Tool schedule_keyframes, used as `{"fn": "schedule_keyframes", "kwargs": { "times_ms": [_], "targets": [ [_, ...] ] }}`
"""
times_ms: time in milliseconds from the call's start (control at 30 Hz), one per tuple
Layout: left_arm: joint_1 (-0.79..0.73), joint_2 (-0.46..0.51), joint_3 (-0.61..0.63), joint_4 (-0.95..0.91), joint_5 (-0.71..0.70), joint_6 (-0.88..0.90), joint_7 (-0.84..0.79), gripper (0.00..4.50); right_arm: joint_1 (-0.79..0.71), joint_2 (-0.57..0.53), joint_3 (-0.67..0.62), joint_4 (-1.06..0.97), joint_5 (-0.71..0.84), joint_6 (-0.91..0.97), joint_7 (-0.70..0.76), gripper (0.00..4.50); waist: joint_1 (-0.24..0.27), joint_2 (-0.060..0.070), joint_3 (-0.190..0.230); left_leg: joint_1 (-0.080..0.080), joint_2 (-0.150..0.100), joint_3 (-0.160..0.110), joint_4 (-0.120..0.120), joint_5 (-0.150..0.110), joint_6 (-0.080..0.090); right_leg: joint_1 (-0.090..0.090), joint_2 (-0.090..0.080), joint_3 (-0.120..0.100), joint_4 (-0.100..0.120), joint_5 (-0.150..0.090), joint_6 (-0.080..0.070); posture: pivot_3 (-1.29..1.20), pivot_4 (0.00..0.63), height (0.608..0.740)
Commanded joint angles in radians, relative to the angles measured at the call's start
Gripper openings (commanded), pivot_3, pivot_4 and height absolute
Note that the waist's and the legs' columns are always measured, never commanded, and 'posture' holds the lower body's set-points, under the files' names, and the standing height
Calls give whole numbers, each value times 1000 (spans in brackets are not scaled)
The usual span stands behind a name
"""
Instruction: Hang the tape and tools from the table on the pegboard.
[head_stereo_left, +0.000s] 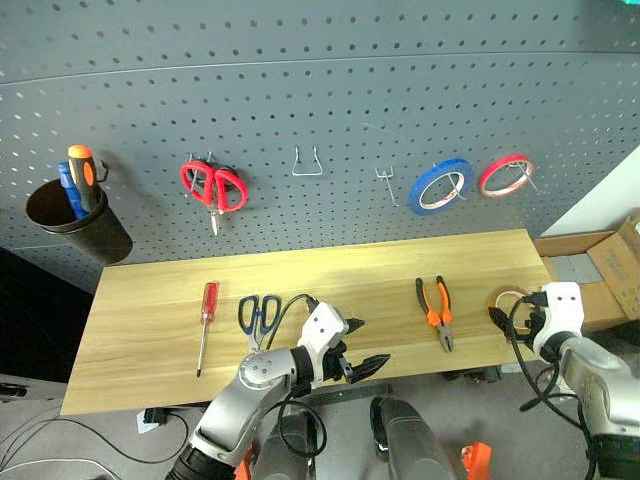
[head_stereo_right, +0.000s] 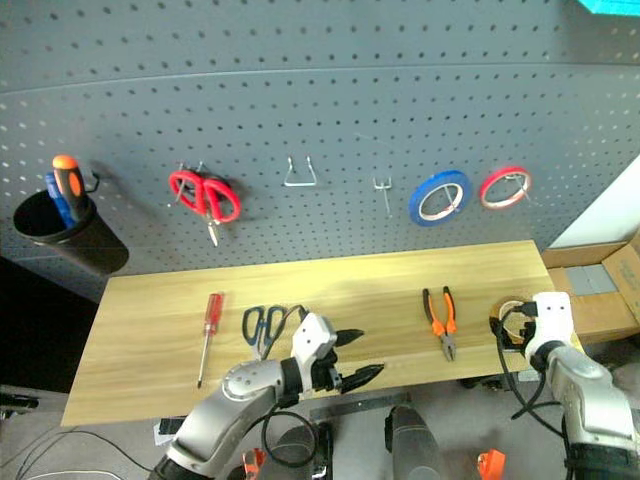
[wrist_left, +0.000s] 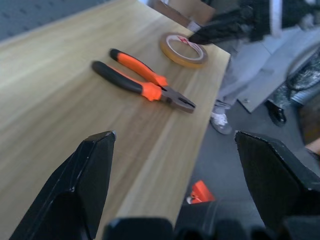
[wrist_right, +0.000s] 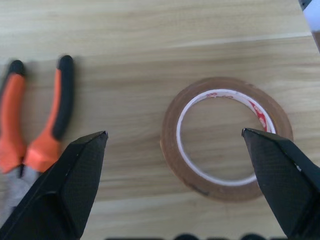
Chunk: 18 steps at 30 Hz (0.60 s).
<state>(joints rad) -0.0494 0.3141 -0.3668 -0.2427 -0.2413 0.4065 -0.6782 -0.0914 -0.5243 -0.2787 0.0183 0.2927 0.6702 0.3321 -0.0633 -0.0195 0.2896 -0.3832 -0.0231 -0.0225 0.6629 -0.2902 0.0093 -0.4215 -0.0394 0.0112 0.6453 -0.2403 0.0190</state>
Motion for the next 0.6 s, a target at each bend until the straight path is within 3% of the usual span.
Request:
{"fn": "schedule_keyframes", "kwargs": {
  "times_ms": [33,433,533,600],
  "targets": [
    [21,-2,-15,-64,-4,12,5,4079,-56,-39,31,100,-23,29,36,4500,3,0,6,-1,0,0,0,0,0,0,0,0,0,0,0,-95,351,740],
    [73,32,17,-169,-24,69,23,4079,-165,-58,85,276,-51,110,69,4500,11,0,27,-2,0,-1,1,-1,1,-1,-1,0,-1,0,1,-70,361,740],
    [71,31,33,-179,-35,84,33,4117,-193,-31,71,281,-29,159,63,3966,10,-1,28,-2,0,-1,1,-1,1,-1,-1,0,-1,0,1,-66,365,740],
    [66,35,39,-181,-37,89,35,4117,-207,-20,59,289,-22,187,47,3260,8,-2,28,-2,0,-1,1,-1,1,-1,-1,0,-1,0,1,-63,364,740]
  ]
}}
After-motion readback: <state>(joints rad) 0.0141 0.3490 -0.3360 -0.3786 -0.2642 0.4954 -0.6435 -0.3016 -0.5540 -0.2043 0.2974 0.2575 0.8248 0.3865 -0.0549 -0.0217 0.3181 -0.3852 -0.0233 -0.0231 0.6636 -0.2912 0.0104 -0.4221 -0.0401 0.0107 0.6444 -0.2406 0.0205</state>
